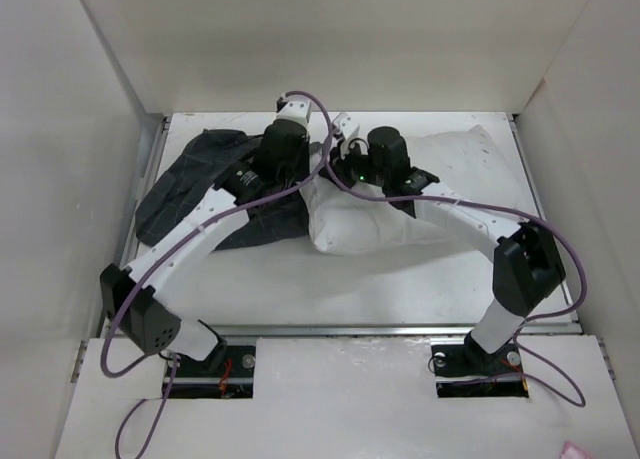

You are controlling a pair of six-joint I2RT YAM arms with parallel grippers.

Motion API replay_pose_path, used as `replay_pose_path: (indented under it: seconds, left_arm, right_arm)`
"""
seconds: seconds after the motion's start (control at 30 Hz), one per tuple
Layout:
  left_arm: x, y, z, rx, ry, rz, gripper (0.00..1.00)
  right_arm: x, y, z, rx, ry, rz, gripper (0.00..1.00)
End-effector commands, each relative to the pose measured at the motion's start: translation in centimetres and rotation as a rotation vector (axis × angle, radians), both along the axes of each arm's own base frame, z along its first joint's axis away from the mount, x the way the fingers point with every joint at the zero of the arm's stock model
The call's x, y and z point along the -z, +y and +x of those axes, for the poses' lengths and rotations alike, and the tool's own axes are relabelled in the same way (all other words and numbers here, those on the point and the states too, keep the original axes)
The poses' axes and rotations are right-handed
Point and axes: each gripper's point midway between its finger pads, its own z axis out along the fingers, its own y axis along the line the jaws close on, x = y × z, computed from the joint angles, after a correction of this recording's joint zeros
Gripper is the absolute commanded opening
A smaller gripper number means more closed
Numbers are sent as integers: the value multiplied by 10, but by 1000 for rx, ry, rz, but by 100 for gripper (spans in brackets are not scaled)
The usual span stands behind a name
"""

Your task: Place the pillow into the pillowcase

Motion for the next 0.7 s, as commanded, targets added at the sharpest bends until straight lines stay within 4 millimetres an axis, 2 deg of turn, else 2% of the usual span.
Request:
replay_pose_path:
  seconds: [0.0,0.03,0.1,0.13,0.17,0.2,0.23,0.27,0.3,0.33,0.37,0.4,0.43,0.5,0.57,0.6,0.63,0.67]
  left_arm:
    - [-19,10,-18,-26,-31,-73,0]
    - [-13,8,-19,-17,-17,-68,0]
    - [-10,5,-25,3,-10,-69,0]
    - [-6,7,-24,-6,-6,-59,0]
    - [-7,9,-23,-26,-10,-60,0]
    - [2,10,-20,-47,8,-42,0]
    - [-2,10,-19,-47,0,-49,0]
    - [4,4,-19,-25,20,-49,0]
    - [-2,0,-20,-7,16,-66,0]
    - [-4,-12,-19,33,6,-84,0]
    - [-6,-15,-16,34,-2,-90,0]
    - [-6,-15,-16,34,-2,-90,0]
    - [-6,-17,-10,23,-4,-84,0]
    - [-12,-7,1,-60,-36,-70,0]
    - [-20,1,11,-133,-63,-53,0]
    - [-21,0,13,-141,-68,-52,0]
    - [-22,-2,16,-146,-67,-62,0]
    - [-23,3,24,-167,-64,-58,0]
  right_arm:
    - [-108,-18,39,143,-206,266,0]
    - [-117,-17,40,120,-216,289,0]
    - [-114,-13,47,102,-204,282,0]
    - [-124,-6,44,52,-209,291,0]
    - [-121,-1,41,15,-200,279,0]
    - [-114,-2,42,1,-184,270,0]
    - [-113,0,44,3,-167,280,0]
    - [-116,2,41,-22,-175,288,0]
    - [-105,9,46,-37,-153,287,0]
    - [-101,12,47,-54,-145,285,0]
    - [-91,27,39,-142,-120,282,0]
    - [-91,30,31,-189,-114,283,0]
    - [-75,35,31,-224,-92,267,0]
    - [-58,42,16,-310,-82,243,0]
    - [-35,42,14,-339,-95,201,0]
    - [-31,45,4,-374,-98,193,0]
    - [-10,42,-4,-392,-61,173,0]
    - [-11,41,-9,-417,-88,169,0]
